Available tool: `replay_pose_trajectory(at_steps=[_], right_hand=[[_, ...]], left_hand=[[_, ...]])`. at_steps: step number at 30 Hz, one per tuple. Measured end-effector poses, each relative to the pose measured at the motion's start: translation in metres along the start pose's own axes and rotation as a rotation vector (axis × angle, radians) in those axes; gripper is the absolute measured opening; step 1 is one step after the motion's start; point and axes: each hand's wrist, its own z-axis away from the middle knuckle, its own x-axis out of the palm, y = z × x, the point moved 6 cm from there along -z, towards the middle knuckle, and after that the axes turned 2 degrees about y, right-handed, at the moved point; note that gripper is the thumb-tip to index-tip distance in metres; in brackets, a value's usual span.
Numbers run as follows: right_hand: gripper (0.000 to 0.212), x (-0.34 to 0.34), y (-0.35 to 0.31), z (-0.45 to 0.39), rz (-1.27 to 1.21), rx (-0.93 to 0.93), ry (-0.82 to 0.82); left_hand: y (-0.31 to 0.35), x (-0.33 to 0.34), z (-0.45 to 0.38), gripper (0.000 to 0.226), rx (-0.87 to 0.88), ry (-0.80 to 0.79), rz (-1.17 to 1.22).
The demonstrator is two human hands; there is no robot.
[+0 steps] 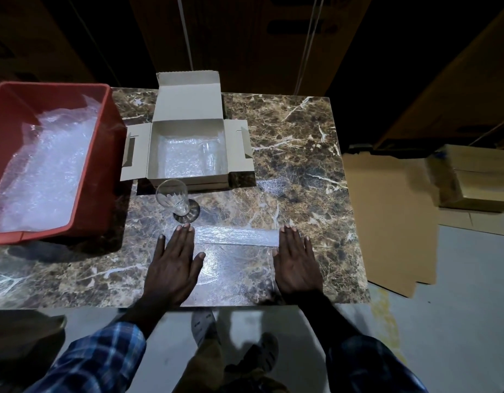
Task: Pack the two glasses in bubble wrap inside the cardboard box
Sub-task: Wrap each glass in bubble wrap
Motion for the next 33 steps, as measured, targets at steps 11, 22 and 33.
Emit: replay_pose_trajectory(at_steps=[11,22,33], right_hand=[[0.029,-0.040,0.017,-0.004,-0.223,0.233,0.315],[0.032,-0.038,0.025,-0.020,-0.500,0.615,0.121],[0.011,-0.036,0.023,-0.026,-0.769,0.825,0.167]], left_hand=[[0.078,-0.012,0.003,0.063,0.201,0.036,0.079],[0.093,0.001,-0.005,0.065,0.146,-0.101,0.057],[0.094,0.002,-0.006,0.065,0.122,-0.124,0.067]])
